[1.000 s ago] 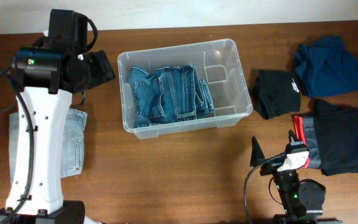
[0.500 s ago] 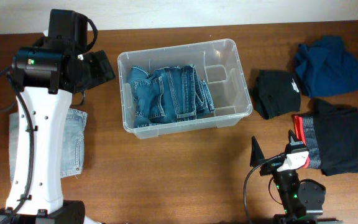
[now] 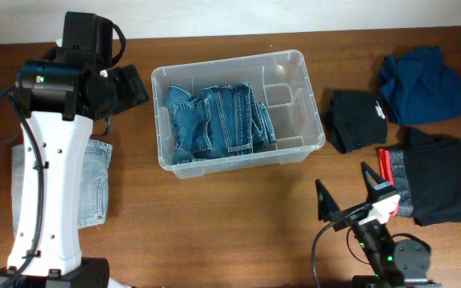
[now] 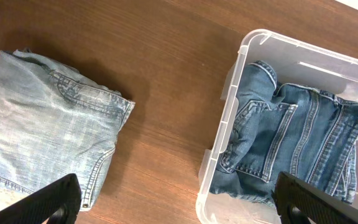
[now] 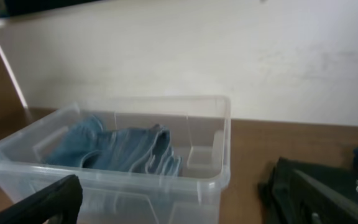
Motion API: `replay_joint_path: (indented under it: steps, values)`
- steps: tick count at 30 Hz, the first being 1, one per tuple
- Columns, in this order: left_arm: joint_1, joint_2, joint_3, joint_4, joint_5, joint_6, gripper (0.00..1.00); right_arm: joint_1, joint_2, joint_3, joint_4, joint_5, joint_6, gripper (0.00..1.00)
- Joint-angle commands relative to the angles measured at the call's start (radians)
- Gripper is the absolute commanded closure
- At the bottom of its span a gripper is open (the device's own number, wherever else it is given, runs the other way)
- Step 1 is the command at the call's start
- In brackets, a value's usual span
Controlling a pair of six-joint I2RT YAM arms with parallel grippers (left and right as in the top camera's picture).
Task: Pack container
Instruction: 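Move the right gripper toward the black-and-grey garment with red trim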
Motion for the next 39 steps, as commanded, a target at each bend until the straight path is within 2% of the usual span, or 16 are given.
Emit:
replay_joint_path:
  steps: [1,7,15,23,26,28,33,39]
  values:
    - [0.004,0.004,-0.003,-0.001,0.007,0.010,0.01,0.005,0.092,0.180,-0.086,0.045,0.048,0.01]
    - [0.004,0.004,-0.003,-0.001,0.007,0.010,0.01,0.005,0.345,0.470,-0.319,0.042,-0.048,0.01]
    - [0.004,0.004,-0.003,-0.001,0.007,0.010,0.01,0.005,0.618,0.748,-0.581,0.036,-0.053,0.02]
    - [0.004,0.004,-0.003,-0.001,0.007,0.010,0.01,0.005,0.692,0.762,-0.658,0.031,-0.050,0.02]
    - [0.004,0.004,-0.003,-0.001,0.007,0.010,0.01,0.005,0.692,0.763,-0.682,0.116,-0.049,0.01]
    - [0.004,0.004,-0.003,-0.001,0.007,0.010,0.01,-0.003,0.695,0.794,-0.702,0.280,0.047,0.01]
    - [0.004,0.004,-0.003,-0.001,0.007,0.010,0.01,-0.110,0.740,0.875,-0.841,0.389,0.091,0.01]
    - [0.004,0.004,-0.003,-0.001,0.007,0.010,0.01,-0.334,0.852,0.944,-0.950,0.355,0.072,0.01]
